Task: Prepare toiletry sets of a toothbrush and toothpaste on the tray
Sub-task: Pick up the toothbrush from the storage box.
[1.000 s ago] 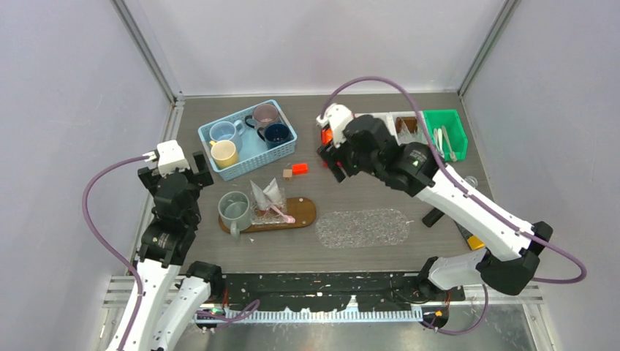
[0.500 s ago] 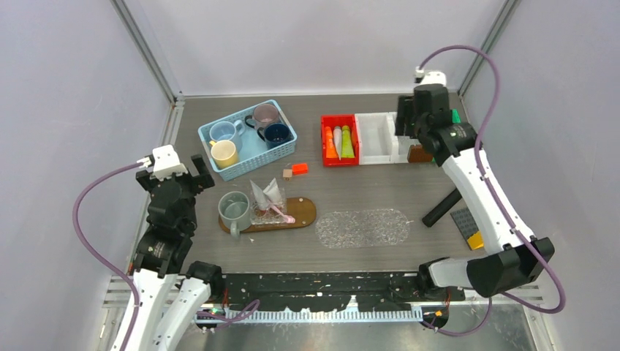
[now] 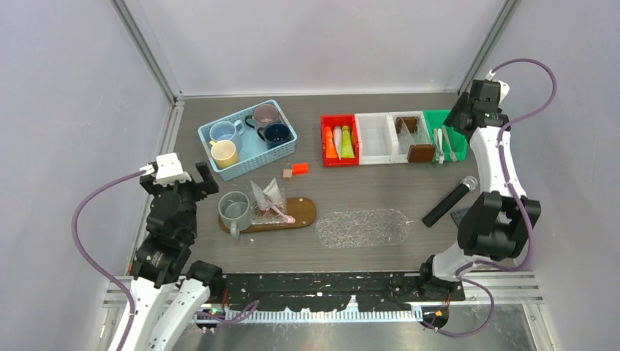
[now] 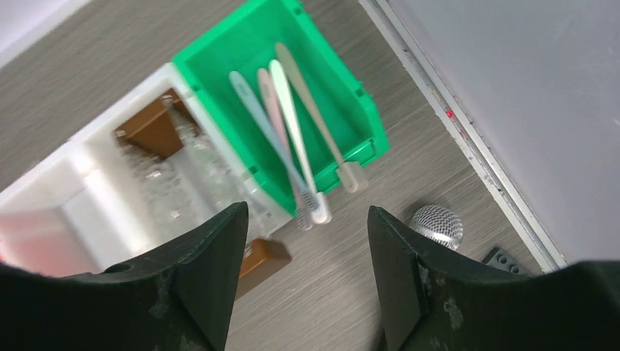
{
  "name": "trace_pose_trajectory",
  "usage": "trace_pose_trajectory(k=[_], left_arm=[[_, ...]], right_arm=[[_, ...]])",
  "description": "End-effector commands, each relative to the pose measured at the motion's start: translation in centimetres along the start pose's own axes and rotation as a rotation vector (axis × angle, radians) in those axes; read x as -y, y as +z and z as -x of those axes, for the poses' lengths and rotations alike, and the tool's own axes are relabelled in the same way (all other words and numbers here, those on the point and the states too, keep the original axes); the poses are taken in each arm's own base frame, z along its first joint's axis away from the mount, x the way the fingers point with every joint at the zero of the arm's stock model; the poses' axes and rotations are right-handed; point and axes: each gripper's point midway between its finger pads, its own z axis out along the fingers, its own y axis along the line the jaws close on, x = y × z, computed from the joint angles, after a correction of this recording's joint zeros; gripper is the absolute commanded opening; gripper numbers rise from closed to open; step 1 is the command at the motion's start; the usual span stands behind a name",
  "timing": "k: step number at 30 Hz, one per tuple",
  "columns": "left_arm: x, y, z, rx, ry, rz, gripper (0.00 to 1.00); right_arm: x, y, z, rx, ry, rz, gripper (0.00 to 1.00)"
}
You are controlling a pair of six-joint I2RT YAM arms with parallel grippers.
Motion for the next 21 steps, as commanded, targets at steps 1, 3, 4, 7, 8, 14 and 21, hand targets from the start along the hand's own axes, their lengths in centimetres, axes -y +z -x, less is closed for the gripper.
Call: trace_pose_trajectory(k=[1,3,4,7,8,14,21], left_arm=[[-0.1,-0.1,1.8,0.076,-0.025,0.003,1.00],[-0.2,-0.1,1.8,0.077,-0.022,0.005,1.00],[-0.2,-0.2,1.8,0.079,-0.022,0.006,1.00],[-0.3,-0.3,1.9,0.084,-0.022,0.007,1.00],[-0.4,-0.3,2.0,0.086,-0.022,0.009,1.00],[-0.6,-0.4,1.9,0.090,-0.018,0.018,1.00],[-0.5,-0.3,1.9,0.086,-0.015,0.015,1.00]], right_arm=[[1.2,3.2,0.0,-0.028,0.040,-0.006,0.66],[1.8,4.8,-0.8,-0.071,0.044,-0.009,0.66],[2.0,5.7,-1.5,-0.105,0.038,0.000,0.66],[2.3,7.5,-2.9,-0.170,0.007,0.001,0.64],[2.5,8.3,-3.4,-0.197,-0.007,-0.002,0.63],[2.6,10.5,-5.2,-0.287,-0.043,0.024,0.61],[1.7,12.1,-4.8,-0.312,-0.092,0.073,0.55]])
